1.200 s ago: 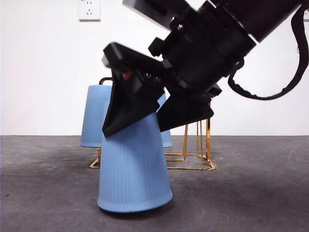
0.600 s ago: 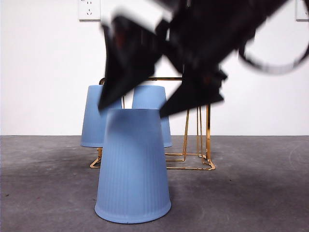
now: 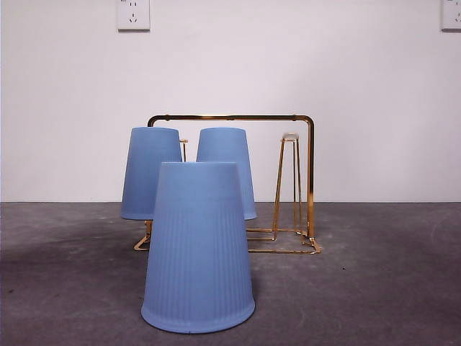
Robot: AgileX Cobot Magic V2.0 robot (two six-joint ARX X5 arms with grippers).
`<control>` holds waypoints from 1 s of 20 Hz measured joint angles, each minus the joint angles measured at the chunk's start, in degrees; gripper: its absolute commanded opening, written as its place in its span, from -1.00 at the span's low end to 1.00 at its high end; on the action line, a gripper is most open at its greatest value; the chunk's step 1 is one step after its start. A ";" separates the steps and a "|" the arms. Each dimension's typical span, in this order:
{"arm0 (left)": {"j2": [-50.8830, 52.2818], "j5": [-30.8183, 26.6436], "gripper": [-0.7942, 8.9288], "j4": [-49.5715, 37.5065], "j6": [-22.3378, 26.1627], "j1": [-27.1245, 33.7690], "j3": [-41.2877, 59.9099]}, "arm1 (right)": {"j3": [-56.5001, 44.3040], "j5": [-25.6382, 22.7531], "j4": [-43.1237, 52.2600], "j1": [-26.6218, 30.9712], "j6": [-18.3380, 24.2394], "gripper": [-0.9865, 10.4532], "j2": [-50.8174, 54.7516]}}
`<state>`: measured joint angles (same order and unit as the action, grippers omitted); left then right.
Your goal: The left arm pick up the left cup on cup holder and place it on desk, then the right arm insert the right cup into the first cup, and then the left arm insert the mid cup into the first cup
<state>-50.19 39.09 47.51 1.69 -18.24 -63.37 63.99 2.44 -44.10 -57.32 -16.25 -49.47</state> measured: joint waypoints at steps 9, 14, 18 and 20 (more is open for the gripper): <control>-5.22 -7.23 0.25 -4.04 1.75 -0.02 0.00 | -0.02 -11.67 -10.97 4.83 0.42 -0.03 9.31; -14.56 -15.28 0.25 -11.34 2.67 -0.04 0.00 | -0.02 -11.67 -13.09 6.08 1.01 -0.03 9.49; -23.56 -18.64 0.25 -16.44 3.32 -0.09 0.00 | -0.02 -11.43 -13.09 6.08 0.79 -0.03 9.49; -28.37 -18.67 0.25 -17.79 3.76 -0.42 0.00 | -0.02 -11.43 -13.09 6.05 0.79 -0.03 9.49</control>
<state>-78.56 20.43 29.71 5.45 -18.65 -63.37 63.96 -8.99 -57.19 -51.27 -15.46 -39.99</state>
